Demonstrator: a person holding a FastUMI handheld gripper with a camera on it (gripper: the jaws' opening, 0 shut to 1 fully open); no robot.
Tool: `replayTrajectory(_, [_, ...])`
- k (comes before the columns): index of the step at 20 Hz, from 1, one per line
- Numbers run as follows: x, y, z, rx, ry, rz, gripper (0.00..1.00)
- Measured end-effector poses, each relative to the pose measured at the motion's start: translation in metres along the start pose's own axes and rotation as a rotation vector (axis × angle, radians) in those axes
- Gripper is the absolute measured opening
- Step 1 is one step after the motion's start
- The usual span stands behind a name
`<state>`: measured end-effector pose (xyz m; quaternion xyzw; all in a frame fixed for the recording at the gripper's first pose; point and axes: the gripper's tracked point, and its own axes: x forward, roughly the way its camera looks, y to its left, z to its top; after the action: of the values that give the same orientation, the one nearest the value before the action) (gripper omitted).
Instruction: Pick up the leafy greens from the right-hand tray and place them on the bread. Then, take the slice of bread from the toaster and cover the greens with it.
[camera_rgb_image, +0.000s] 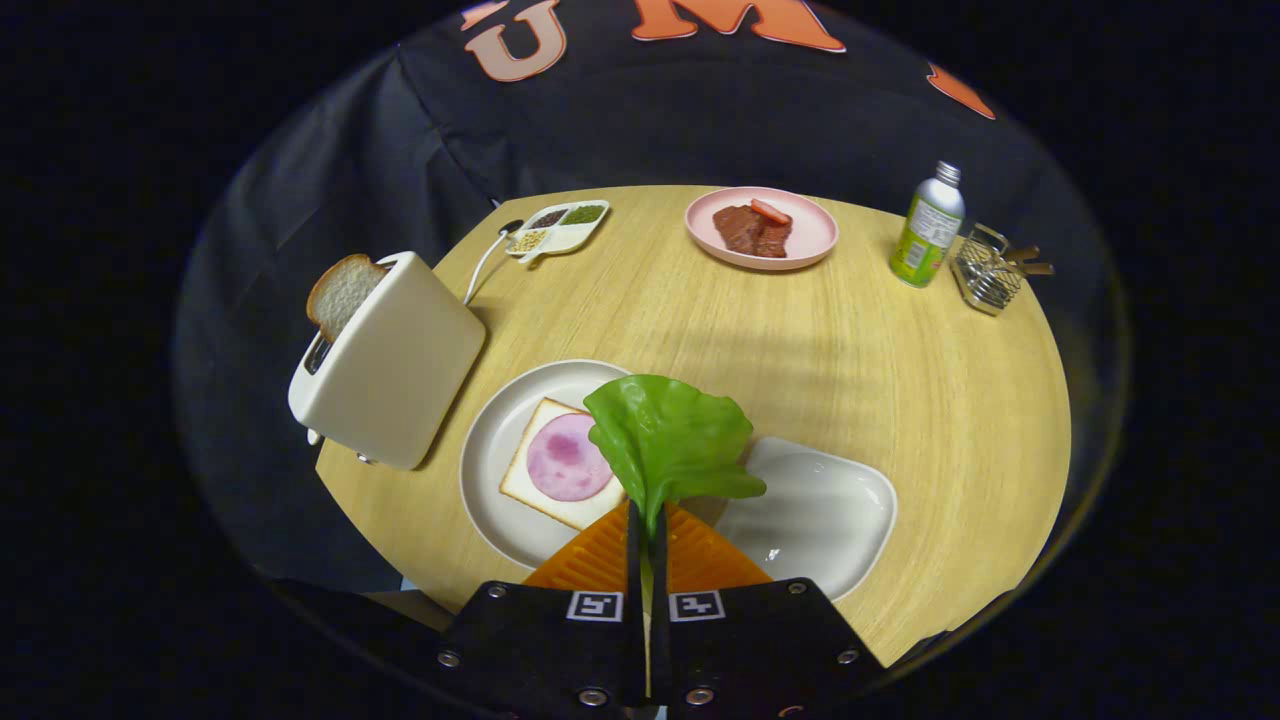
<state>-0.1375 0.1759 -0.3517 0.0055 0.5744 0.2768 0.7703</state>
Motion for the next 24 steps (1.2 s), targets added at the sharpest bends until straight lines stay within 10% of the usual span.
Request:
replayTrajectory(11, [0.063,0.056,0.0,0.011,0.08,0.07,0.05])
replayTrajectory(24, [0.06,0.025,0.002,-0.067,0.033,-0.013,0.6])
